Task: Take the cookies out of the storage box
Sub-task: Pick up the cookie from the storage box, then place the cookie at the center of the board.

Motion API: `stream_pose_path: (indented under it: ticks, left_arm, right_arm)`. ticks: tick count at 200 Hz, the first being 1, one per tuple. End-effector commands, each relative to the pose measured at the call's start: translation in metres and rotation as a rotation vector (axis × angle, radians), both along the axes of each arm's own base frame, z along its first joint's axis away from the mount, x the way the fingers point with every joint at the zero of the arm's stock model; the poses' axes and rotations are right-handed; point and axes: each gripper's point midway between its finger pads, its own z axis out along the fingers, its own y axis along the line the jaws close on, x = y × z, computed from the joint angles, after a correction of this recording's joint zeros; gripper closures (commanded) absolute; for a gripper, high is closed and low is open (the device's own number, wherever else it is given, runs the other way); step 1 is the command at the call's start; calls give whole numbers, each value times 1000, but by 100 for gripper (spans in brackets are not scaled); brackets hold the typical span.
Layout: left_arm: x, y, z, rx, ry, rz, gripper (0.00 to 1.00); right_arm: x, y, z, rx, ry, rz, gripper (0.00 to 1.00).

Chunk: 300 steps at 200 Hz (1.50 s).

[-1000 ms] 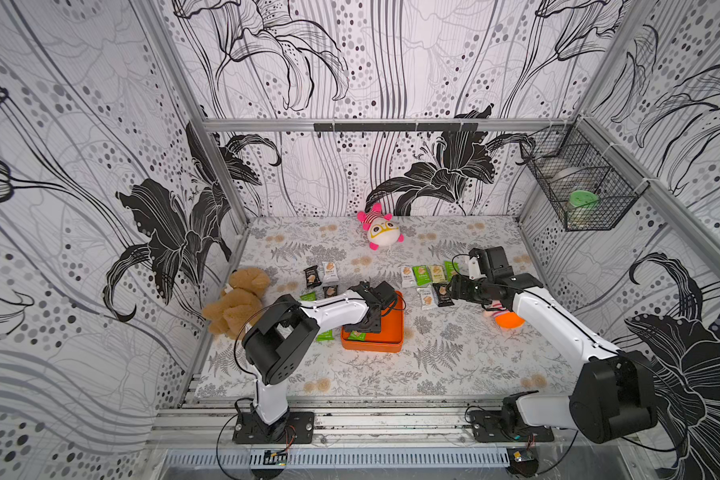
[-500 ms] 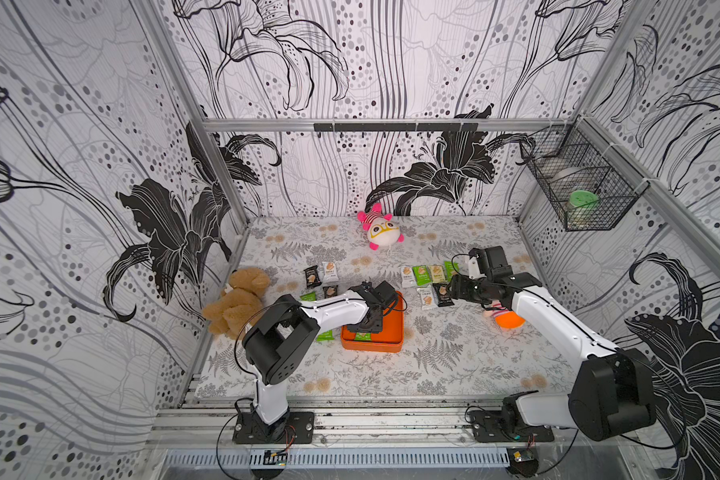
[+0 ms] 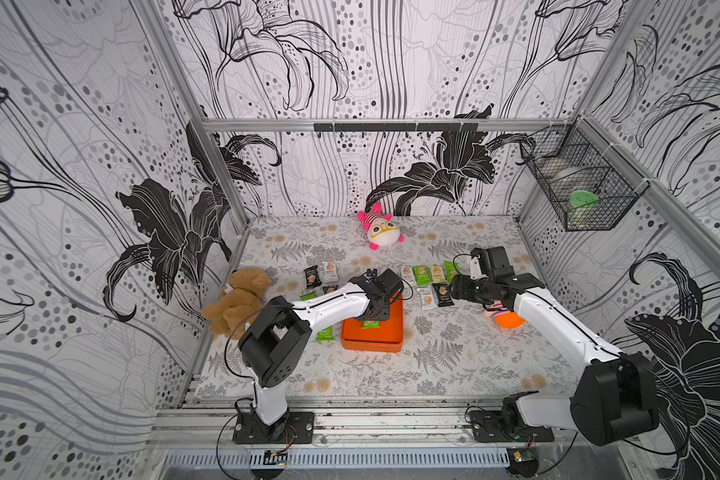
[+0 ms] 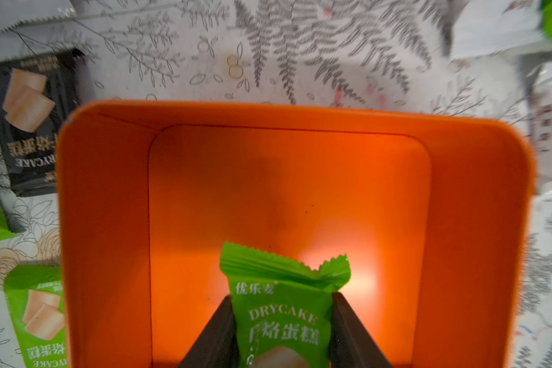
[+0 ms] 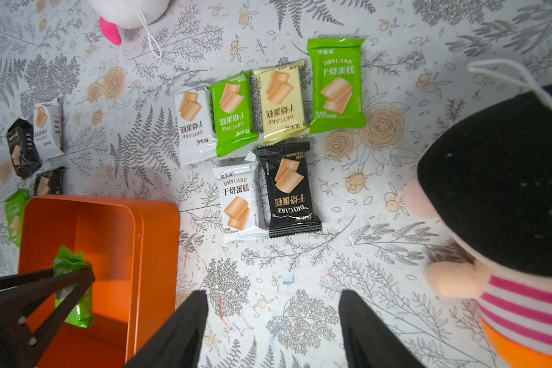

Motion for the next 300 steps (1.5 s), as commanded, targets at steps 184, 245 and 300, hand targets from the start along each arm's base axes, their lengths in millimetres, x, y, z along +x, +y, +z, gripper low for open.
stream_pose_path:
  ticks: [184, 245, 300]
  left_arm:
    - [-48, 197, -35, 86, 16, 370, 56]
    - [-48, 207, -50, 95, 30, 377, 56]
    - [-42, 209, -40, 104, 8, 386, 33]
  right_arm:
    - [16, 22, 19, 155, -6, -10, 29]
    - [18, 18, 26, 124, -10, -10, 29]
    - [27, 7, 32, 19, -146, 47, 26]
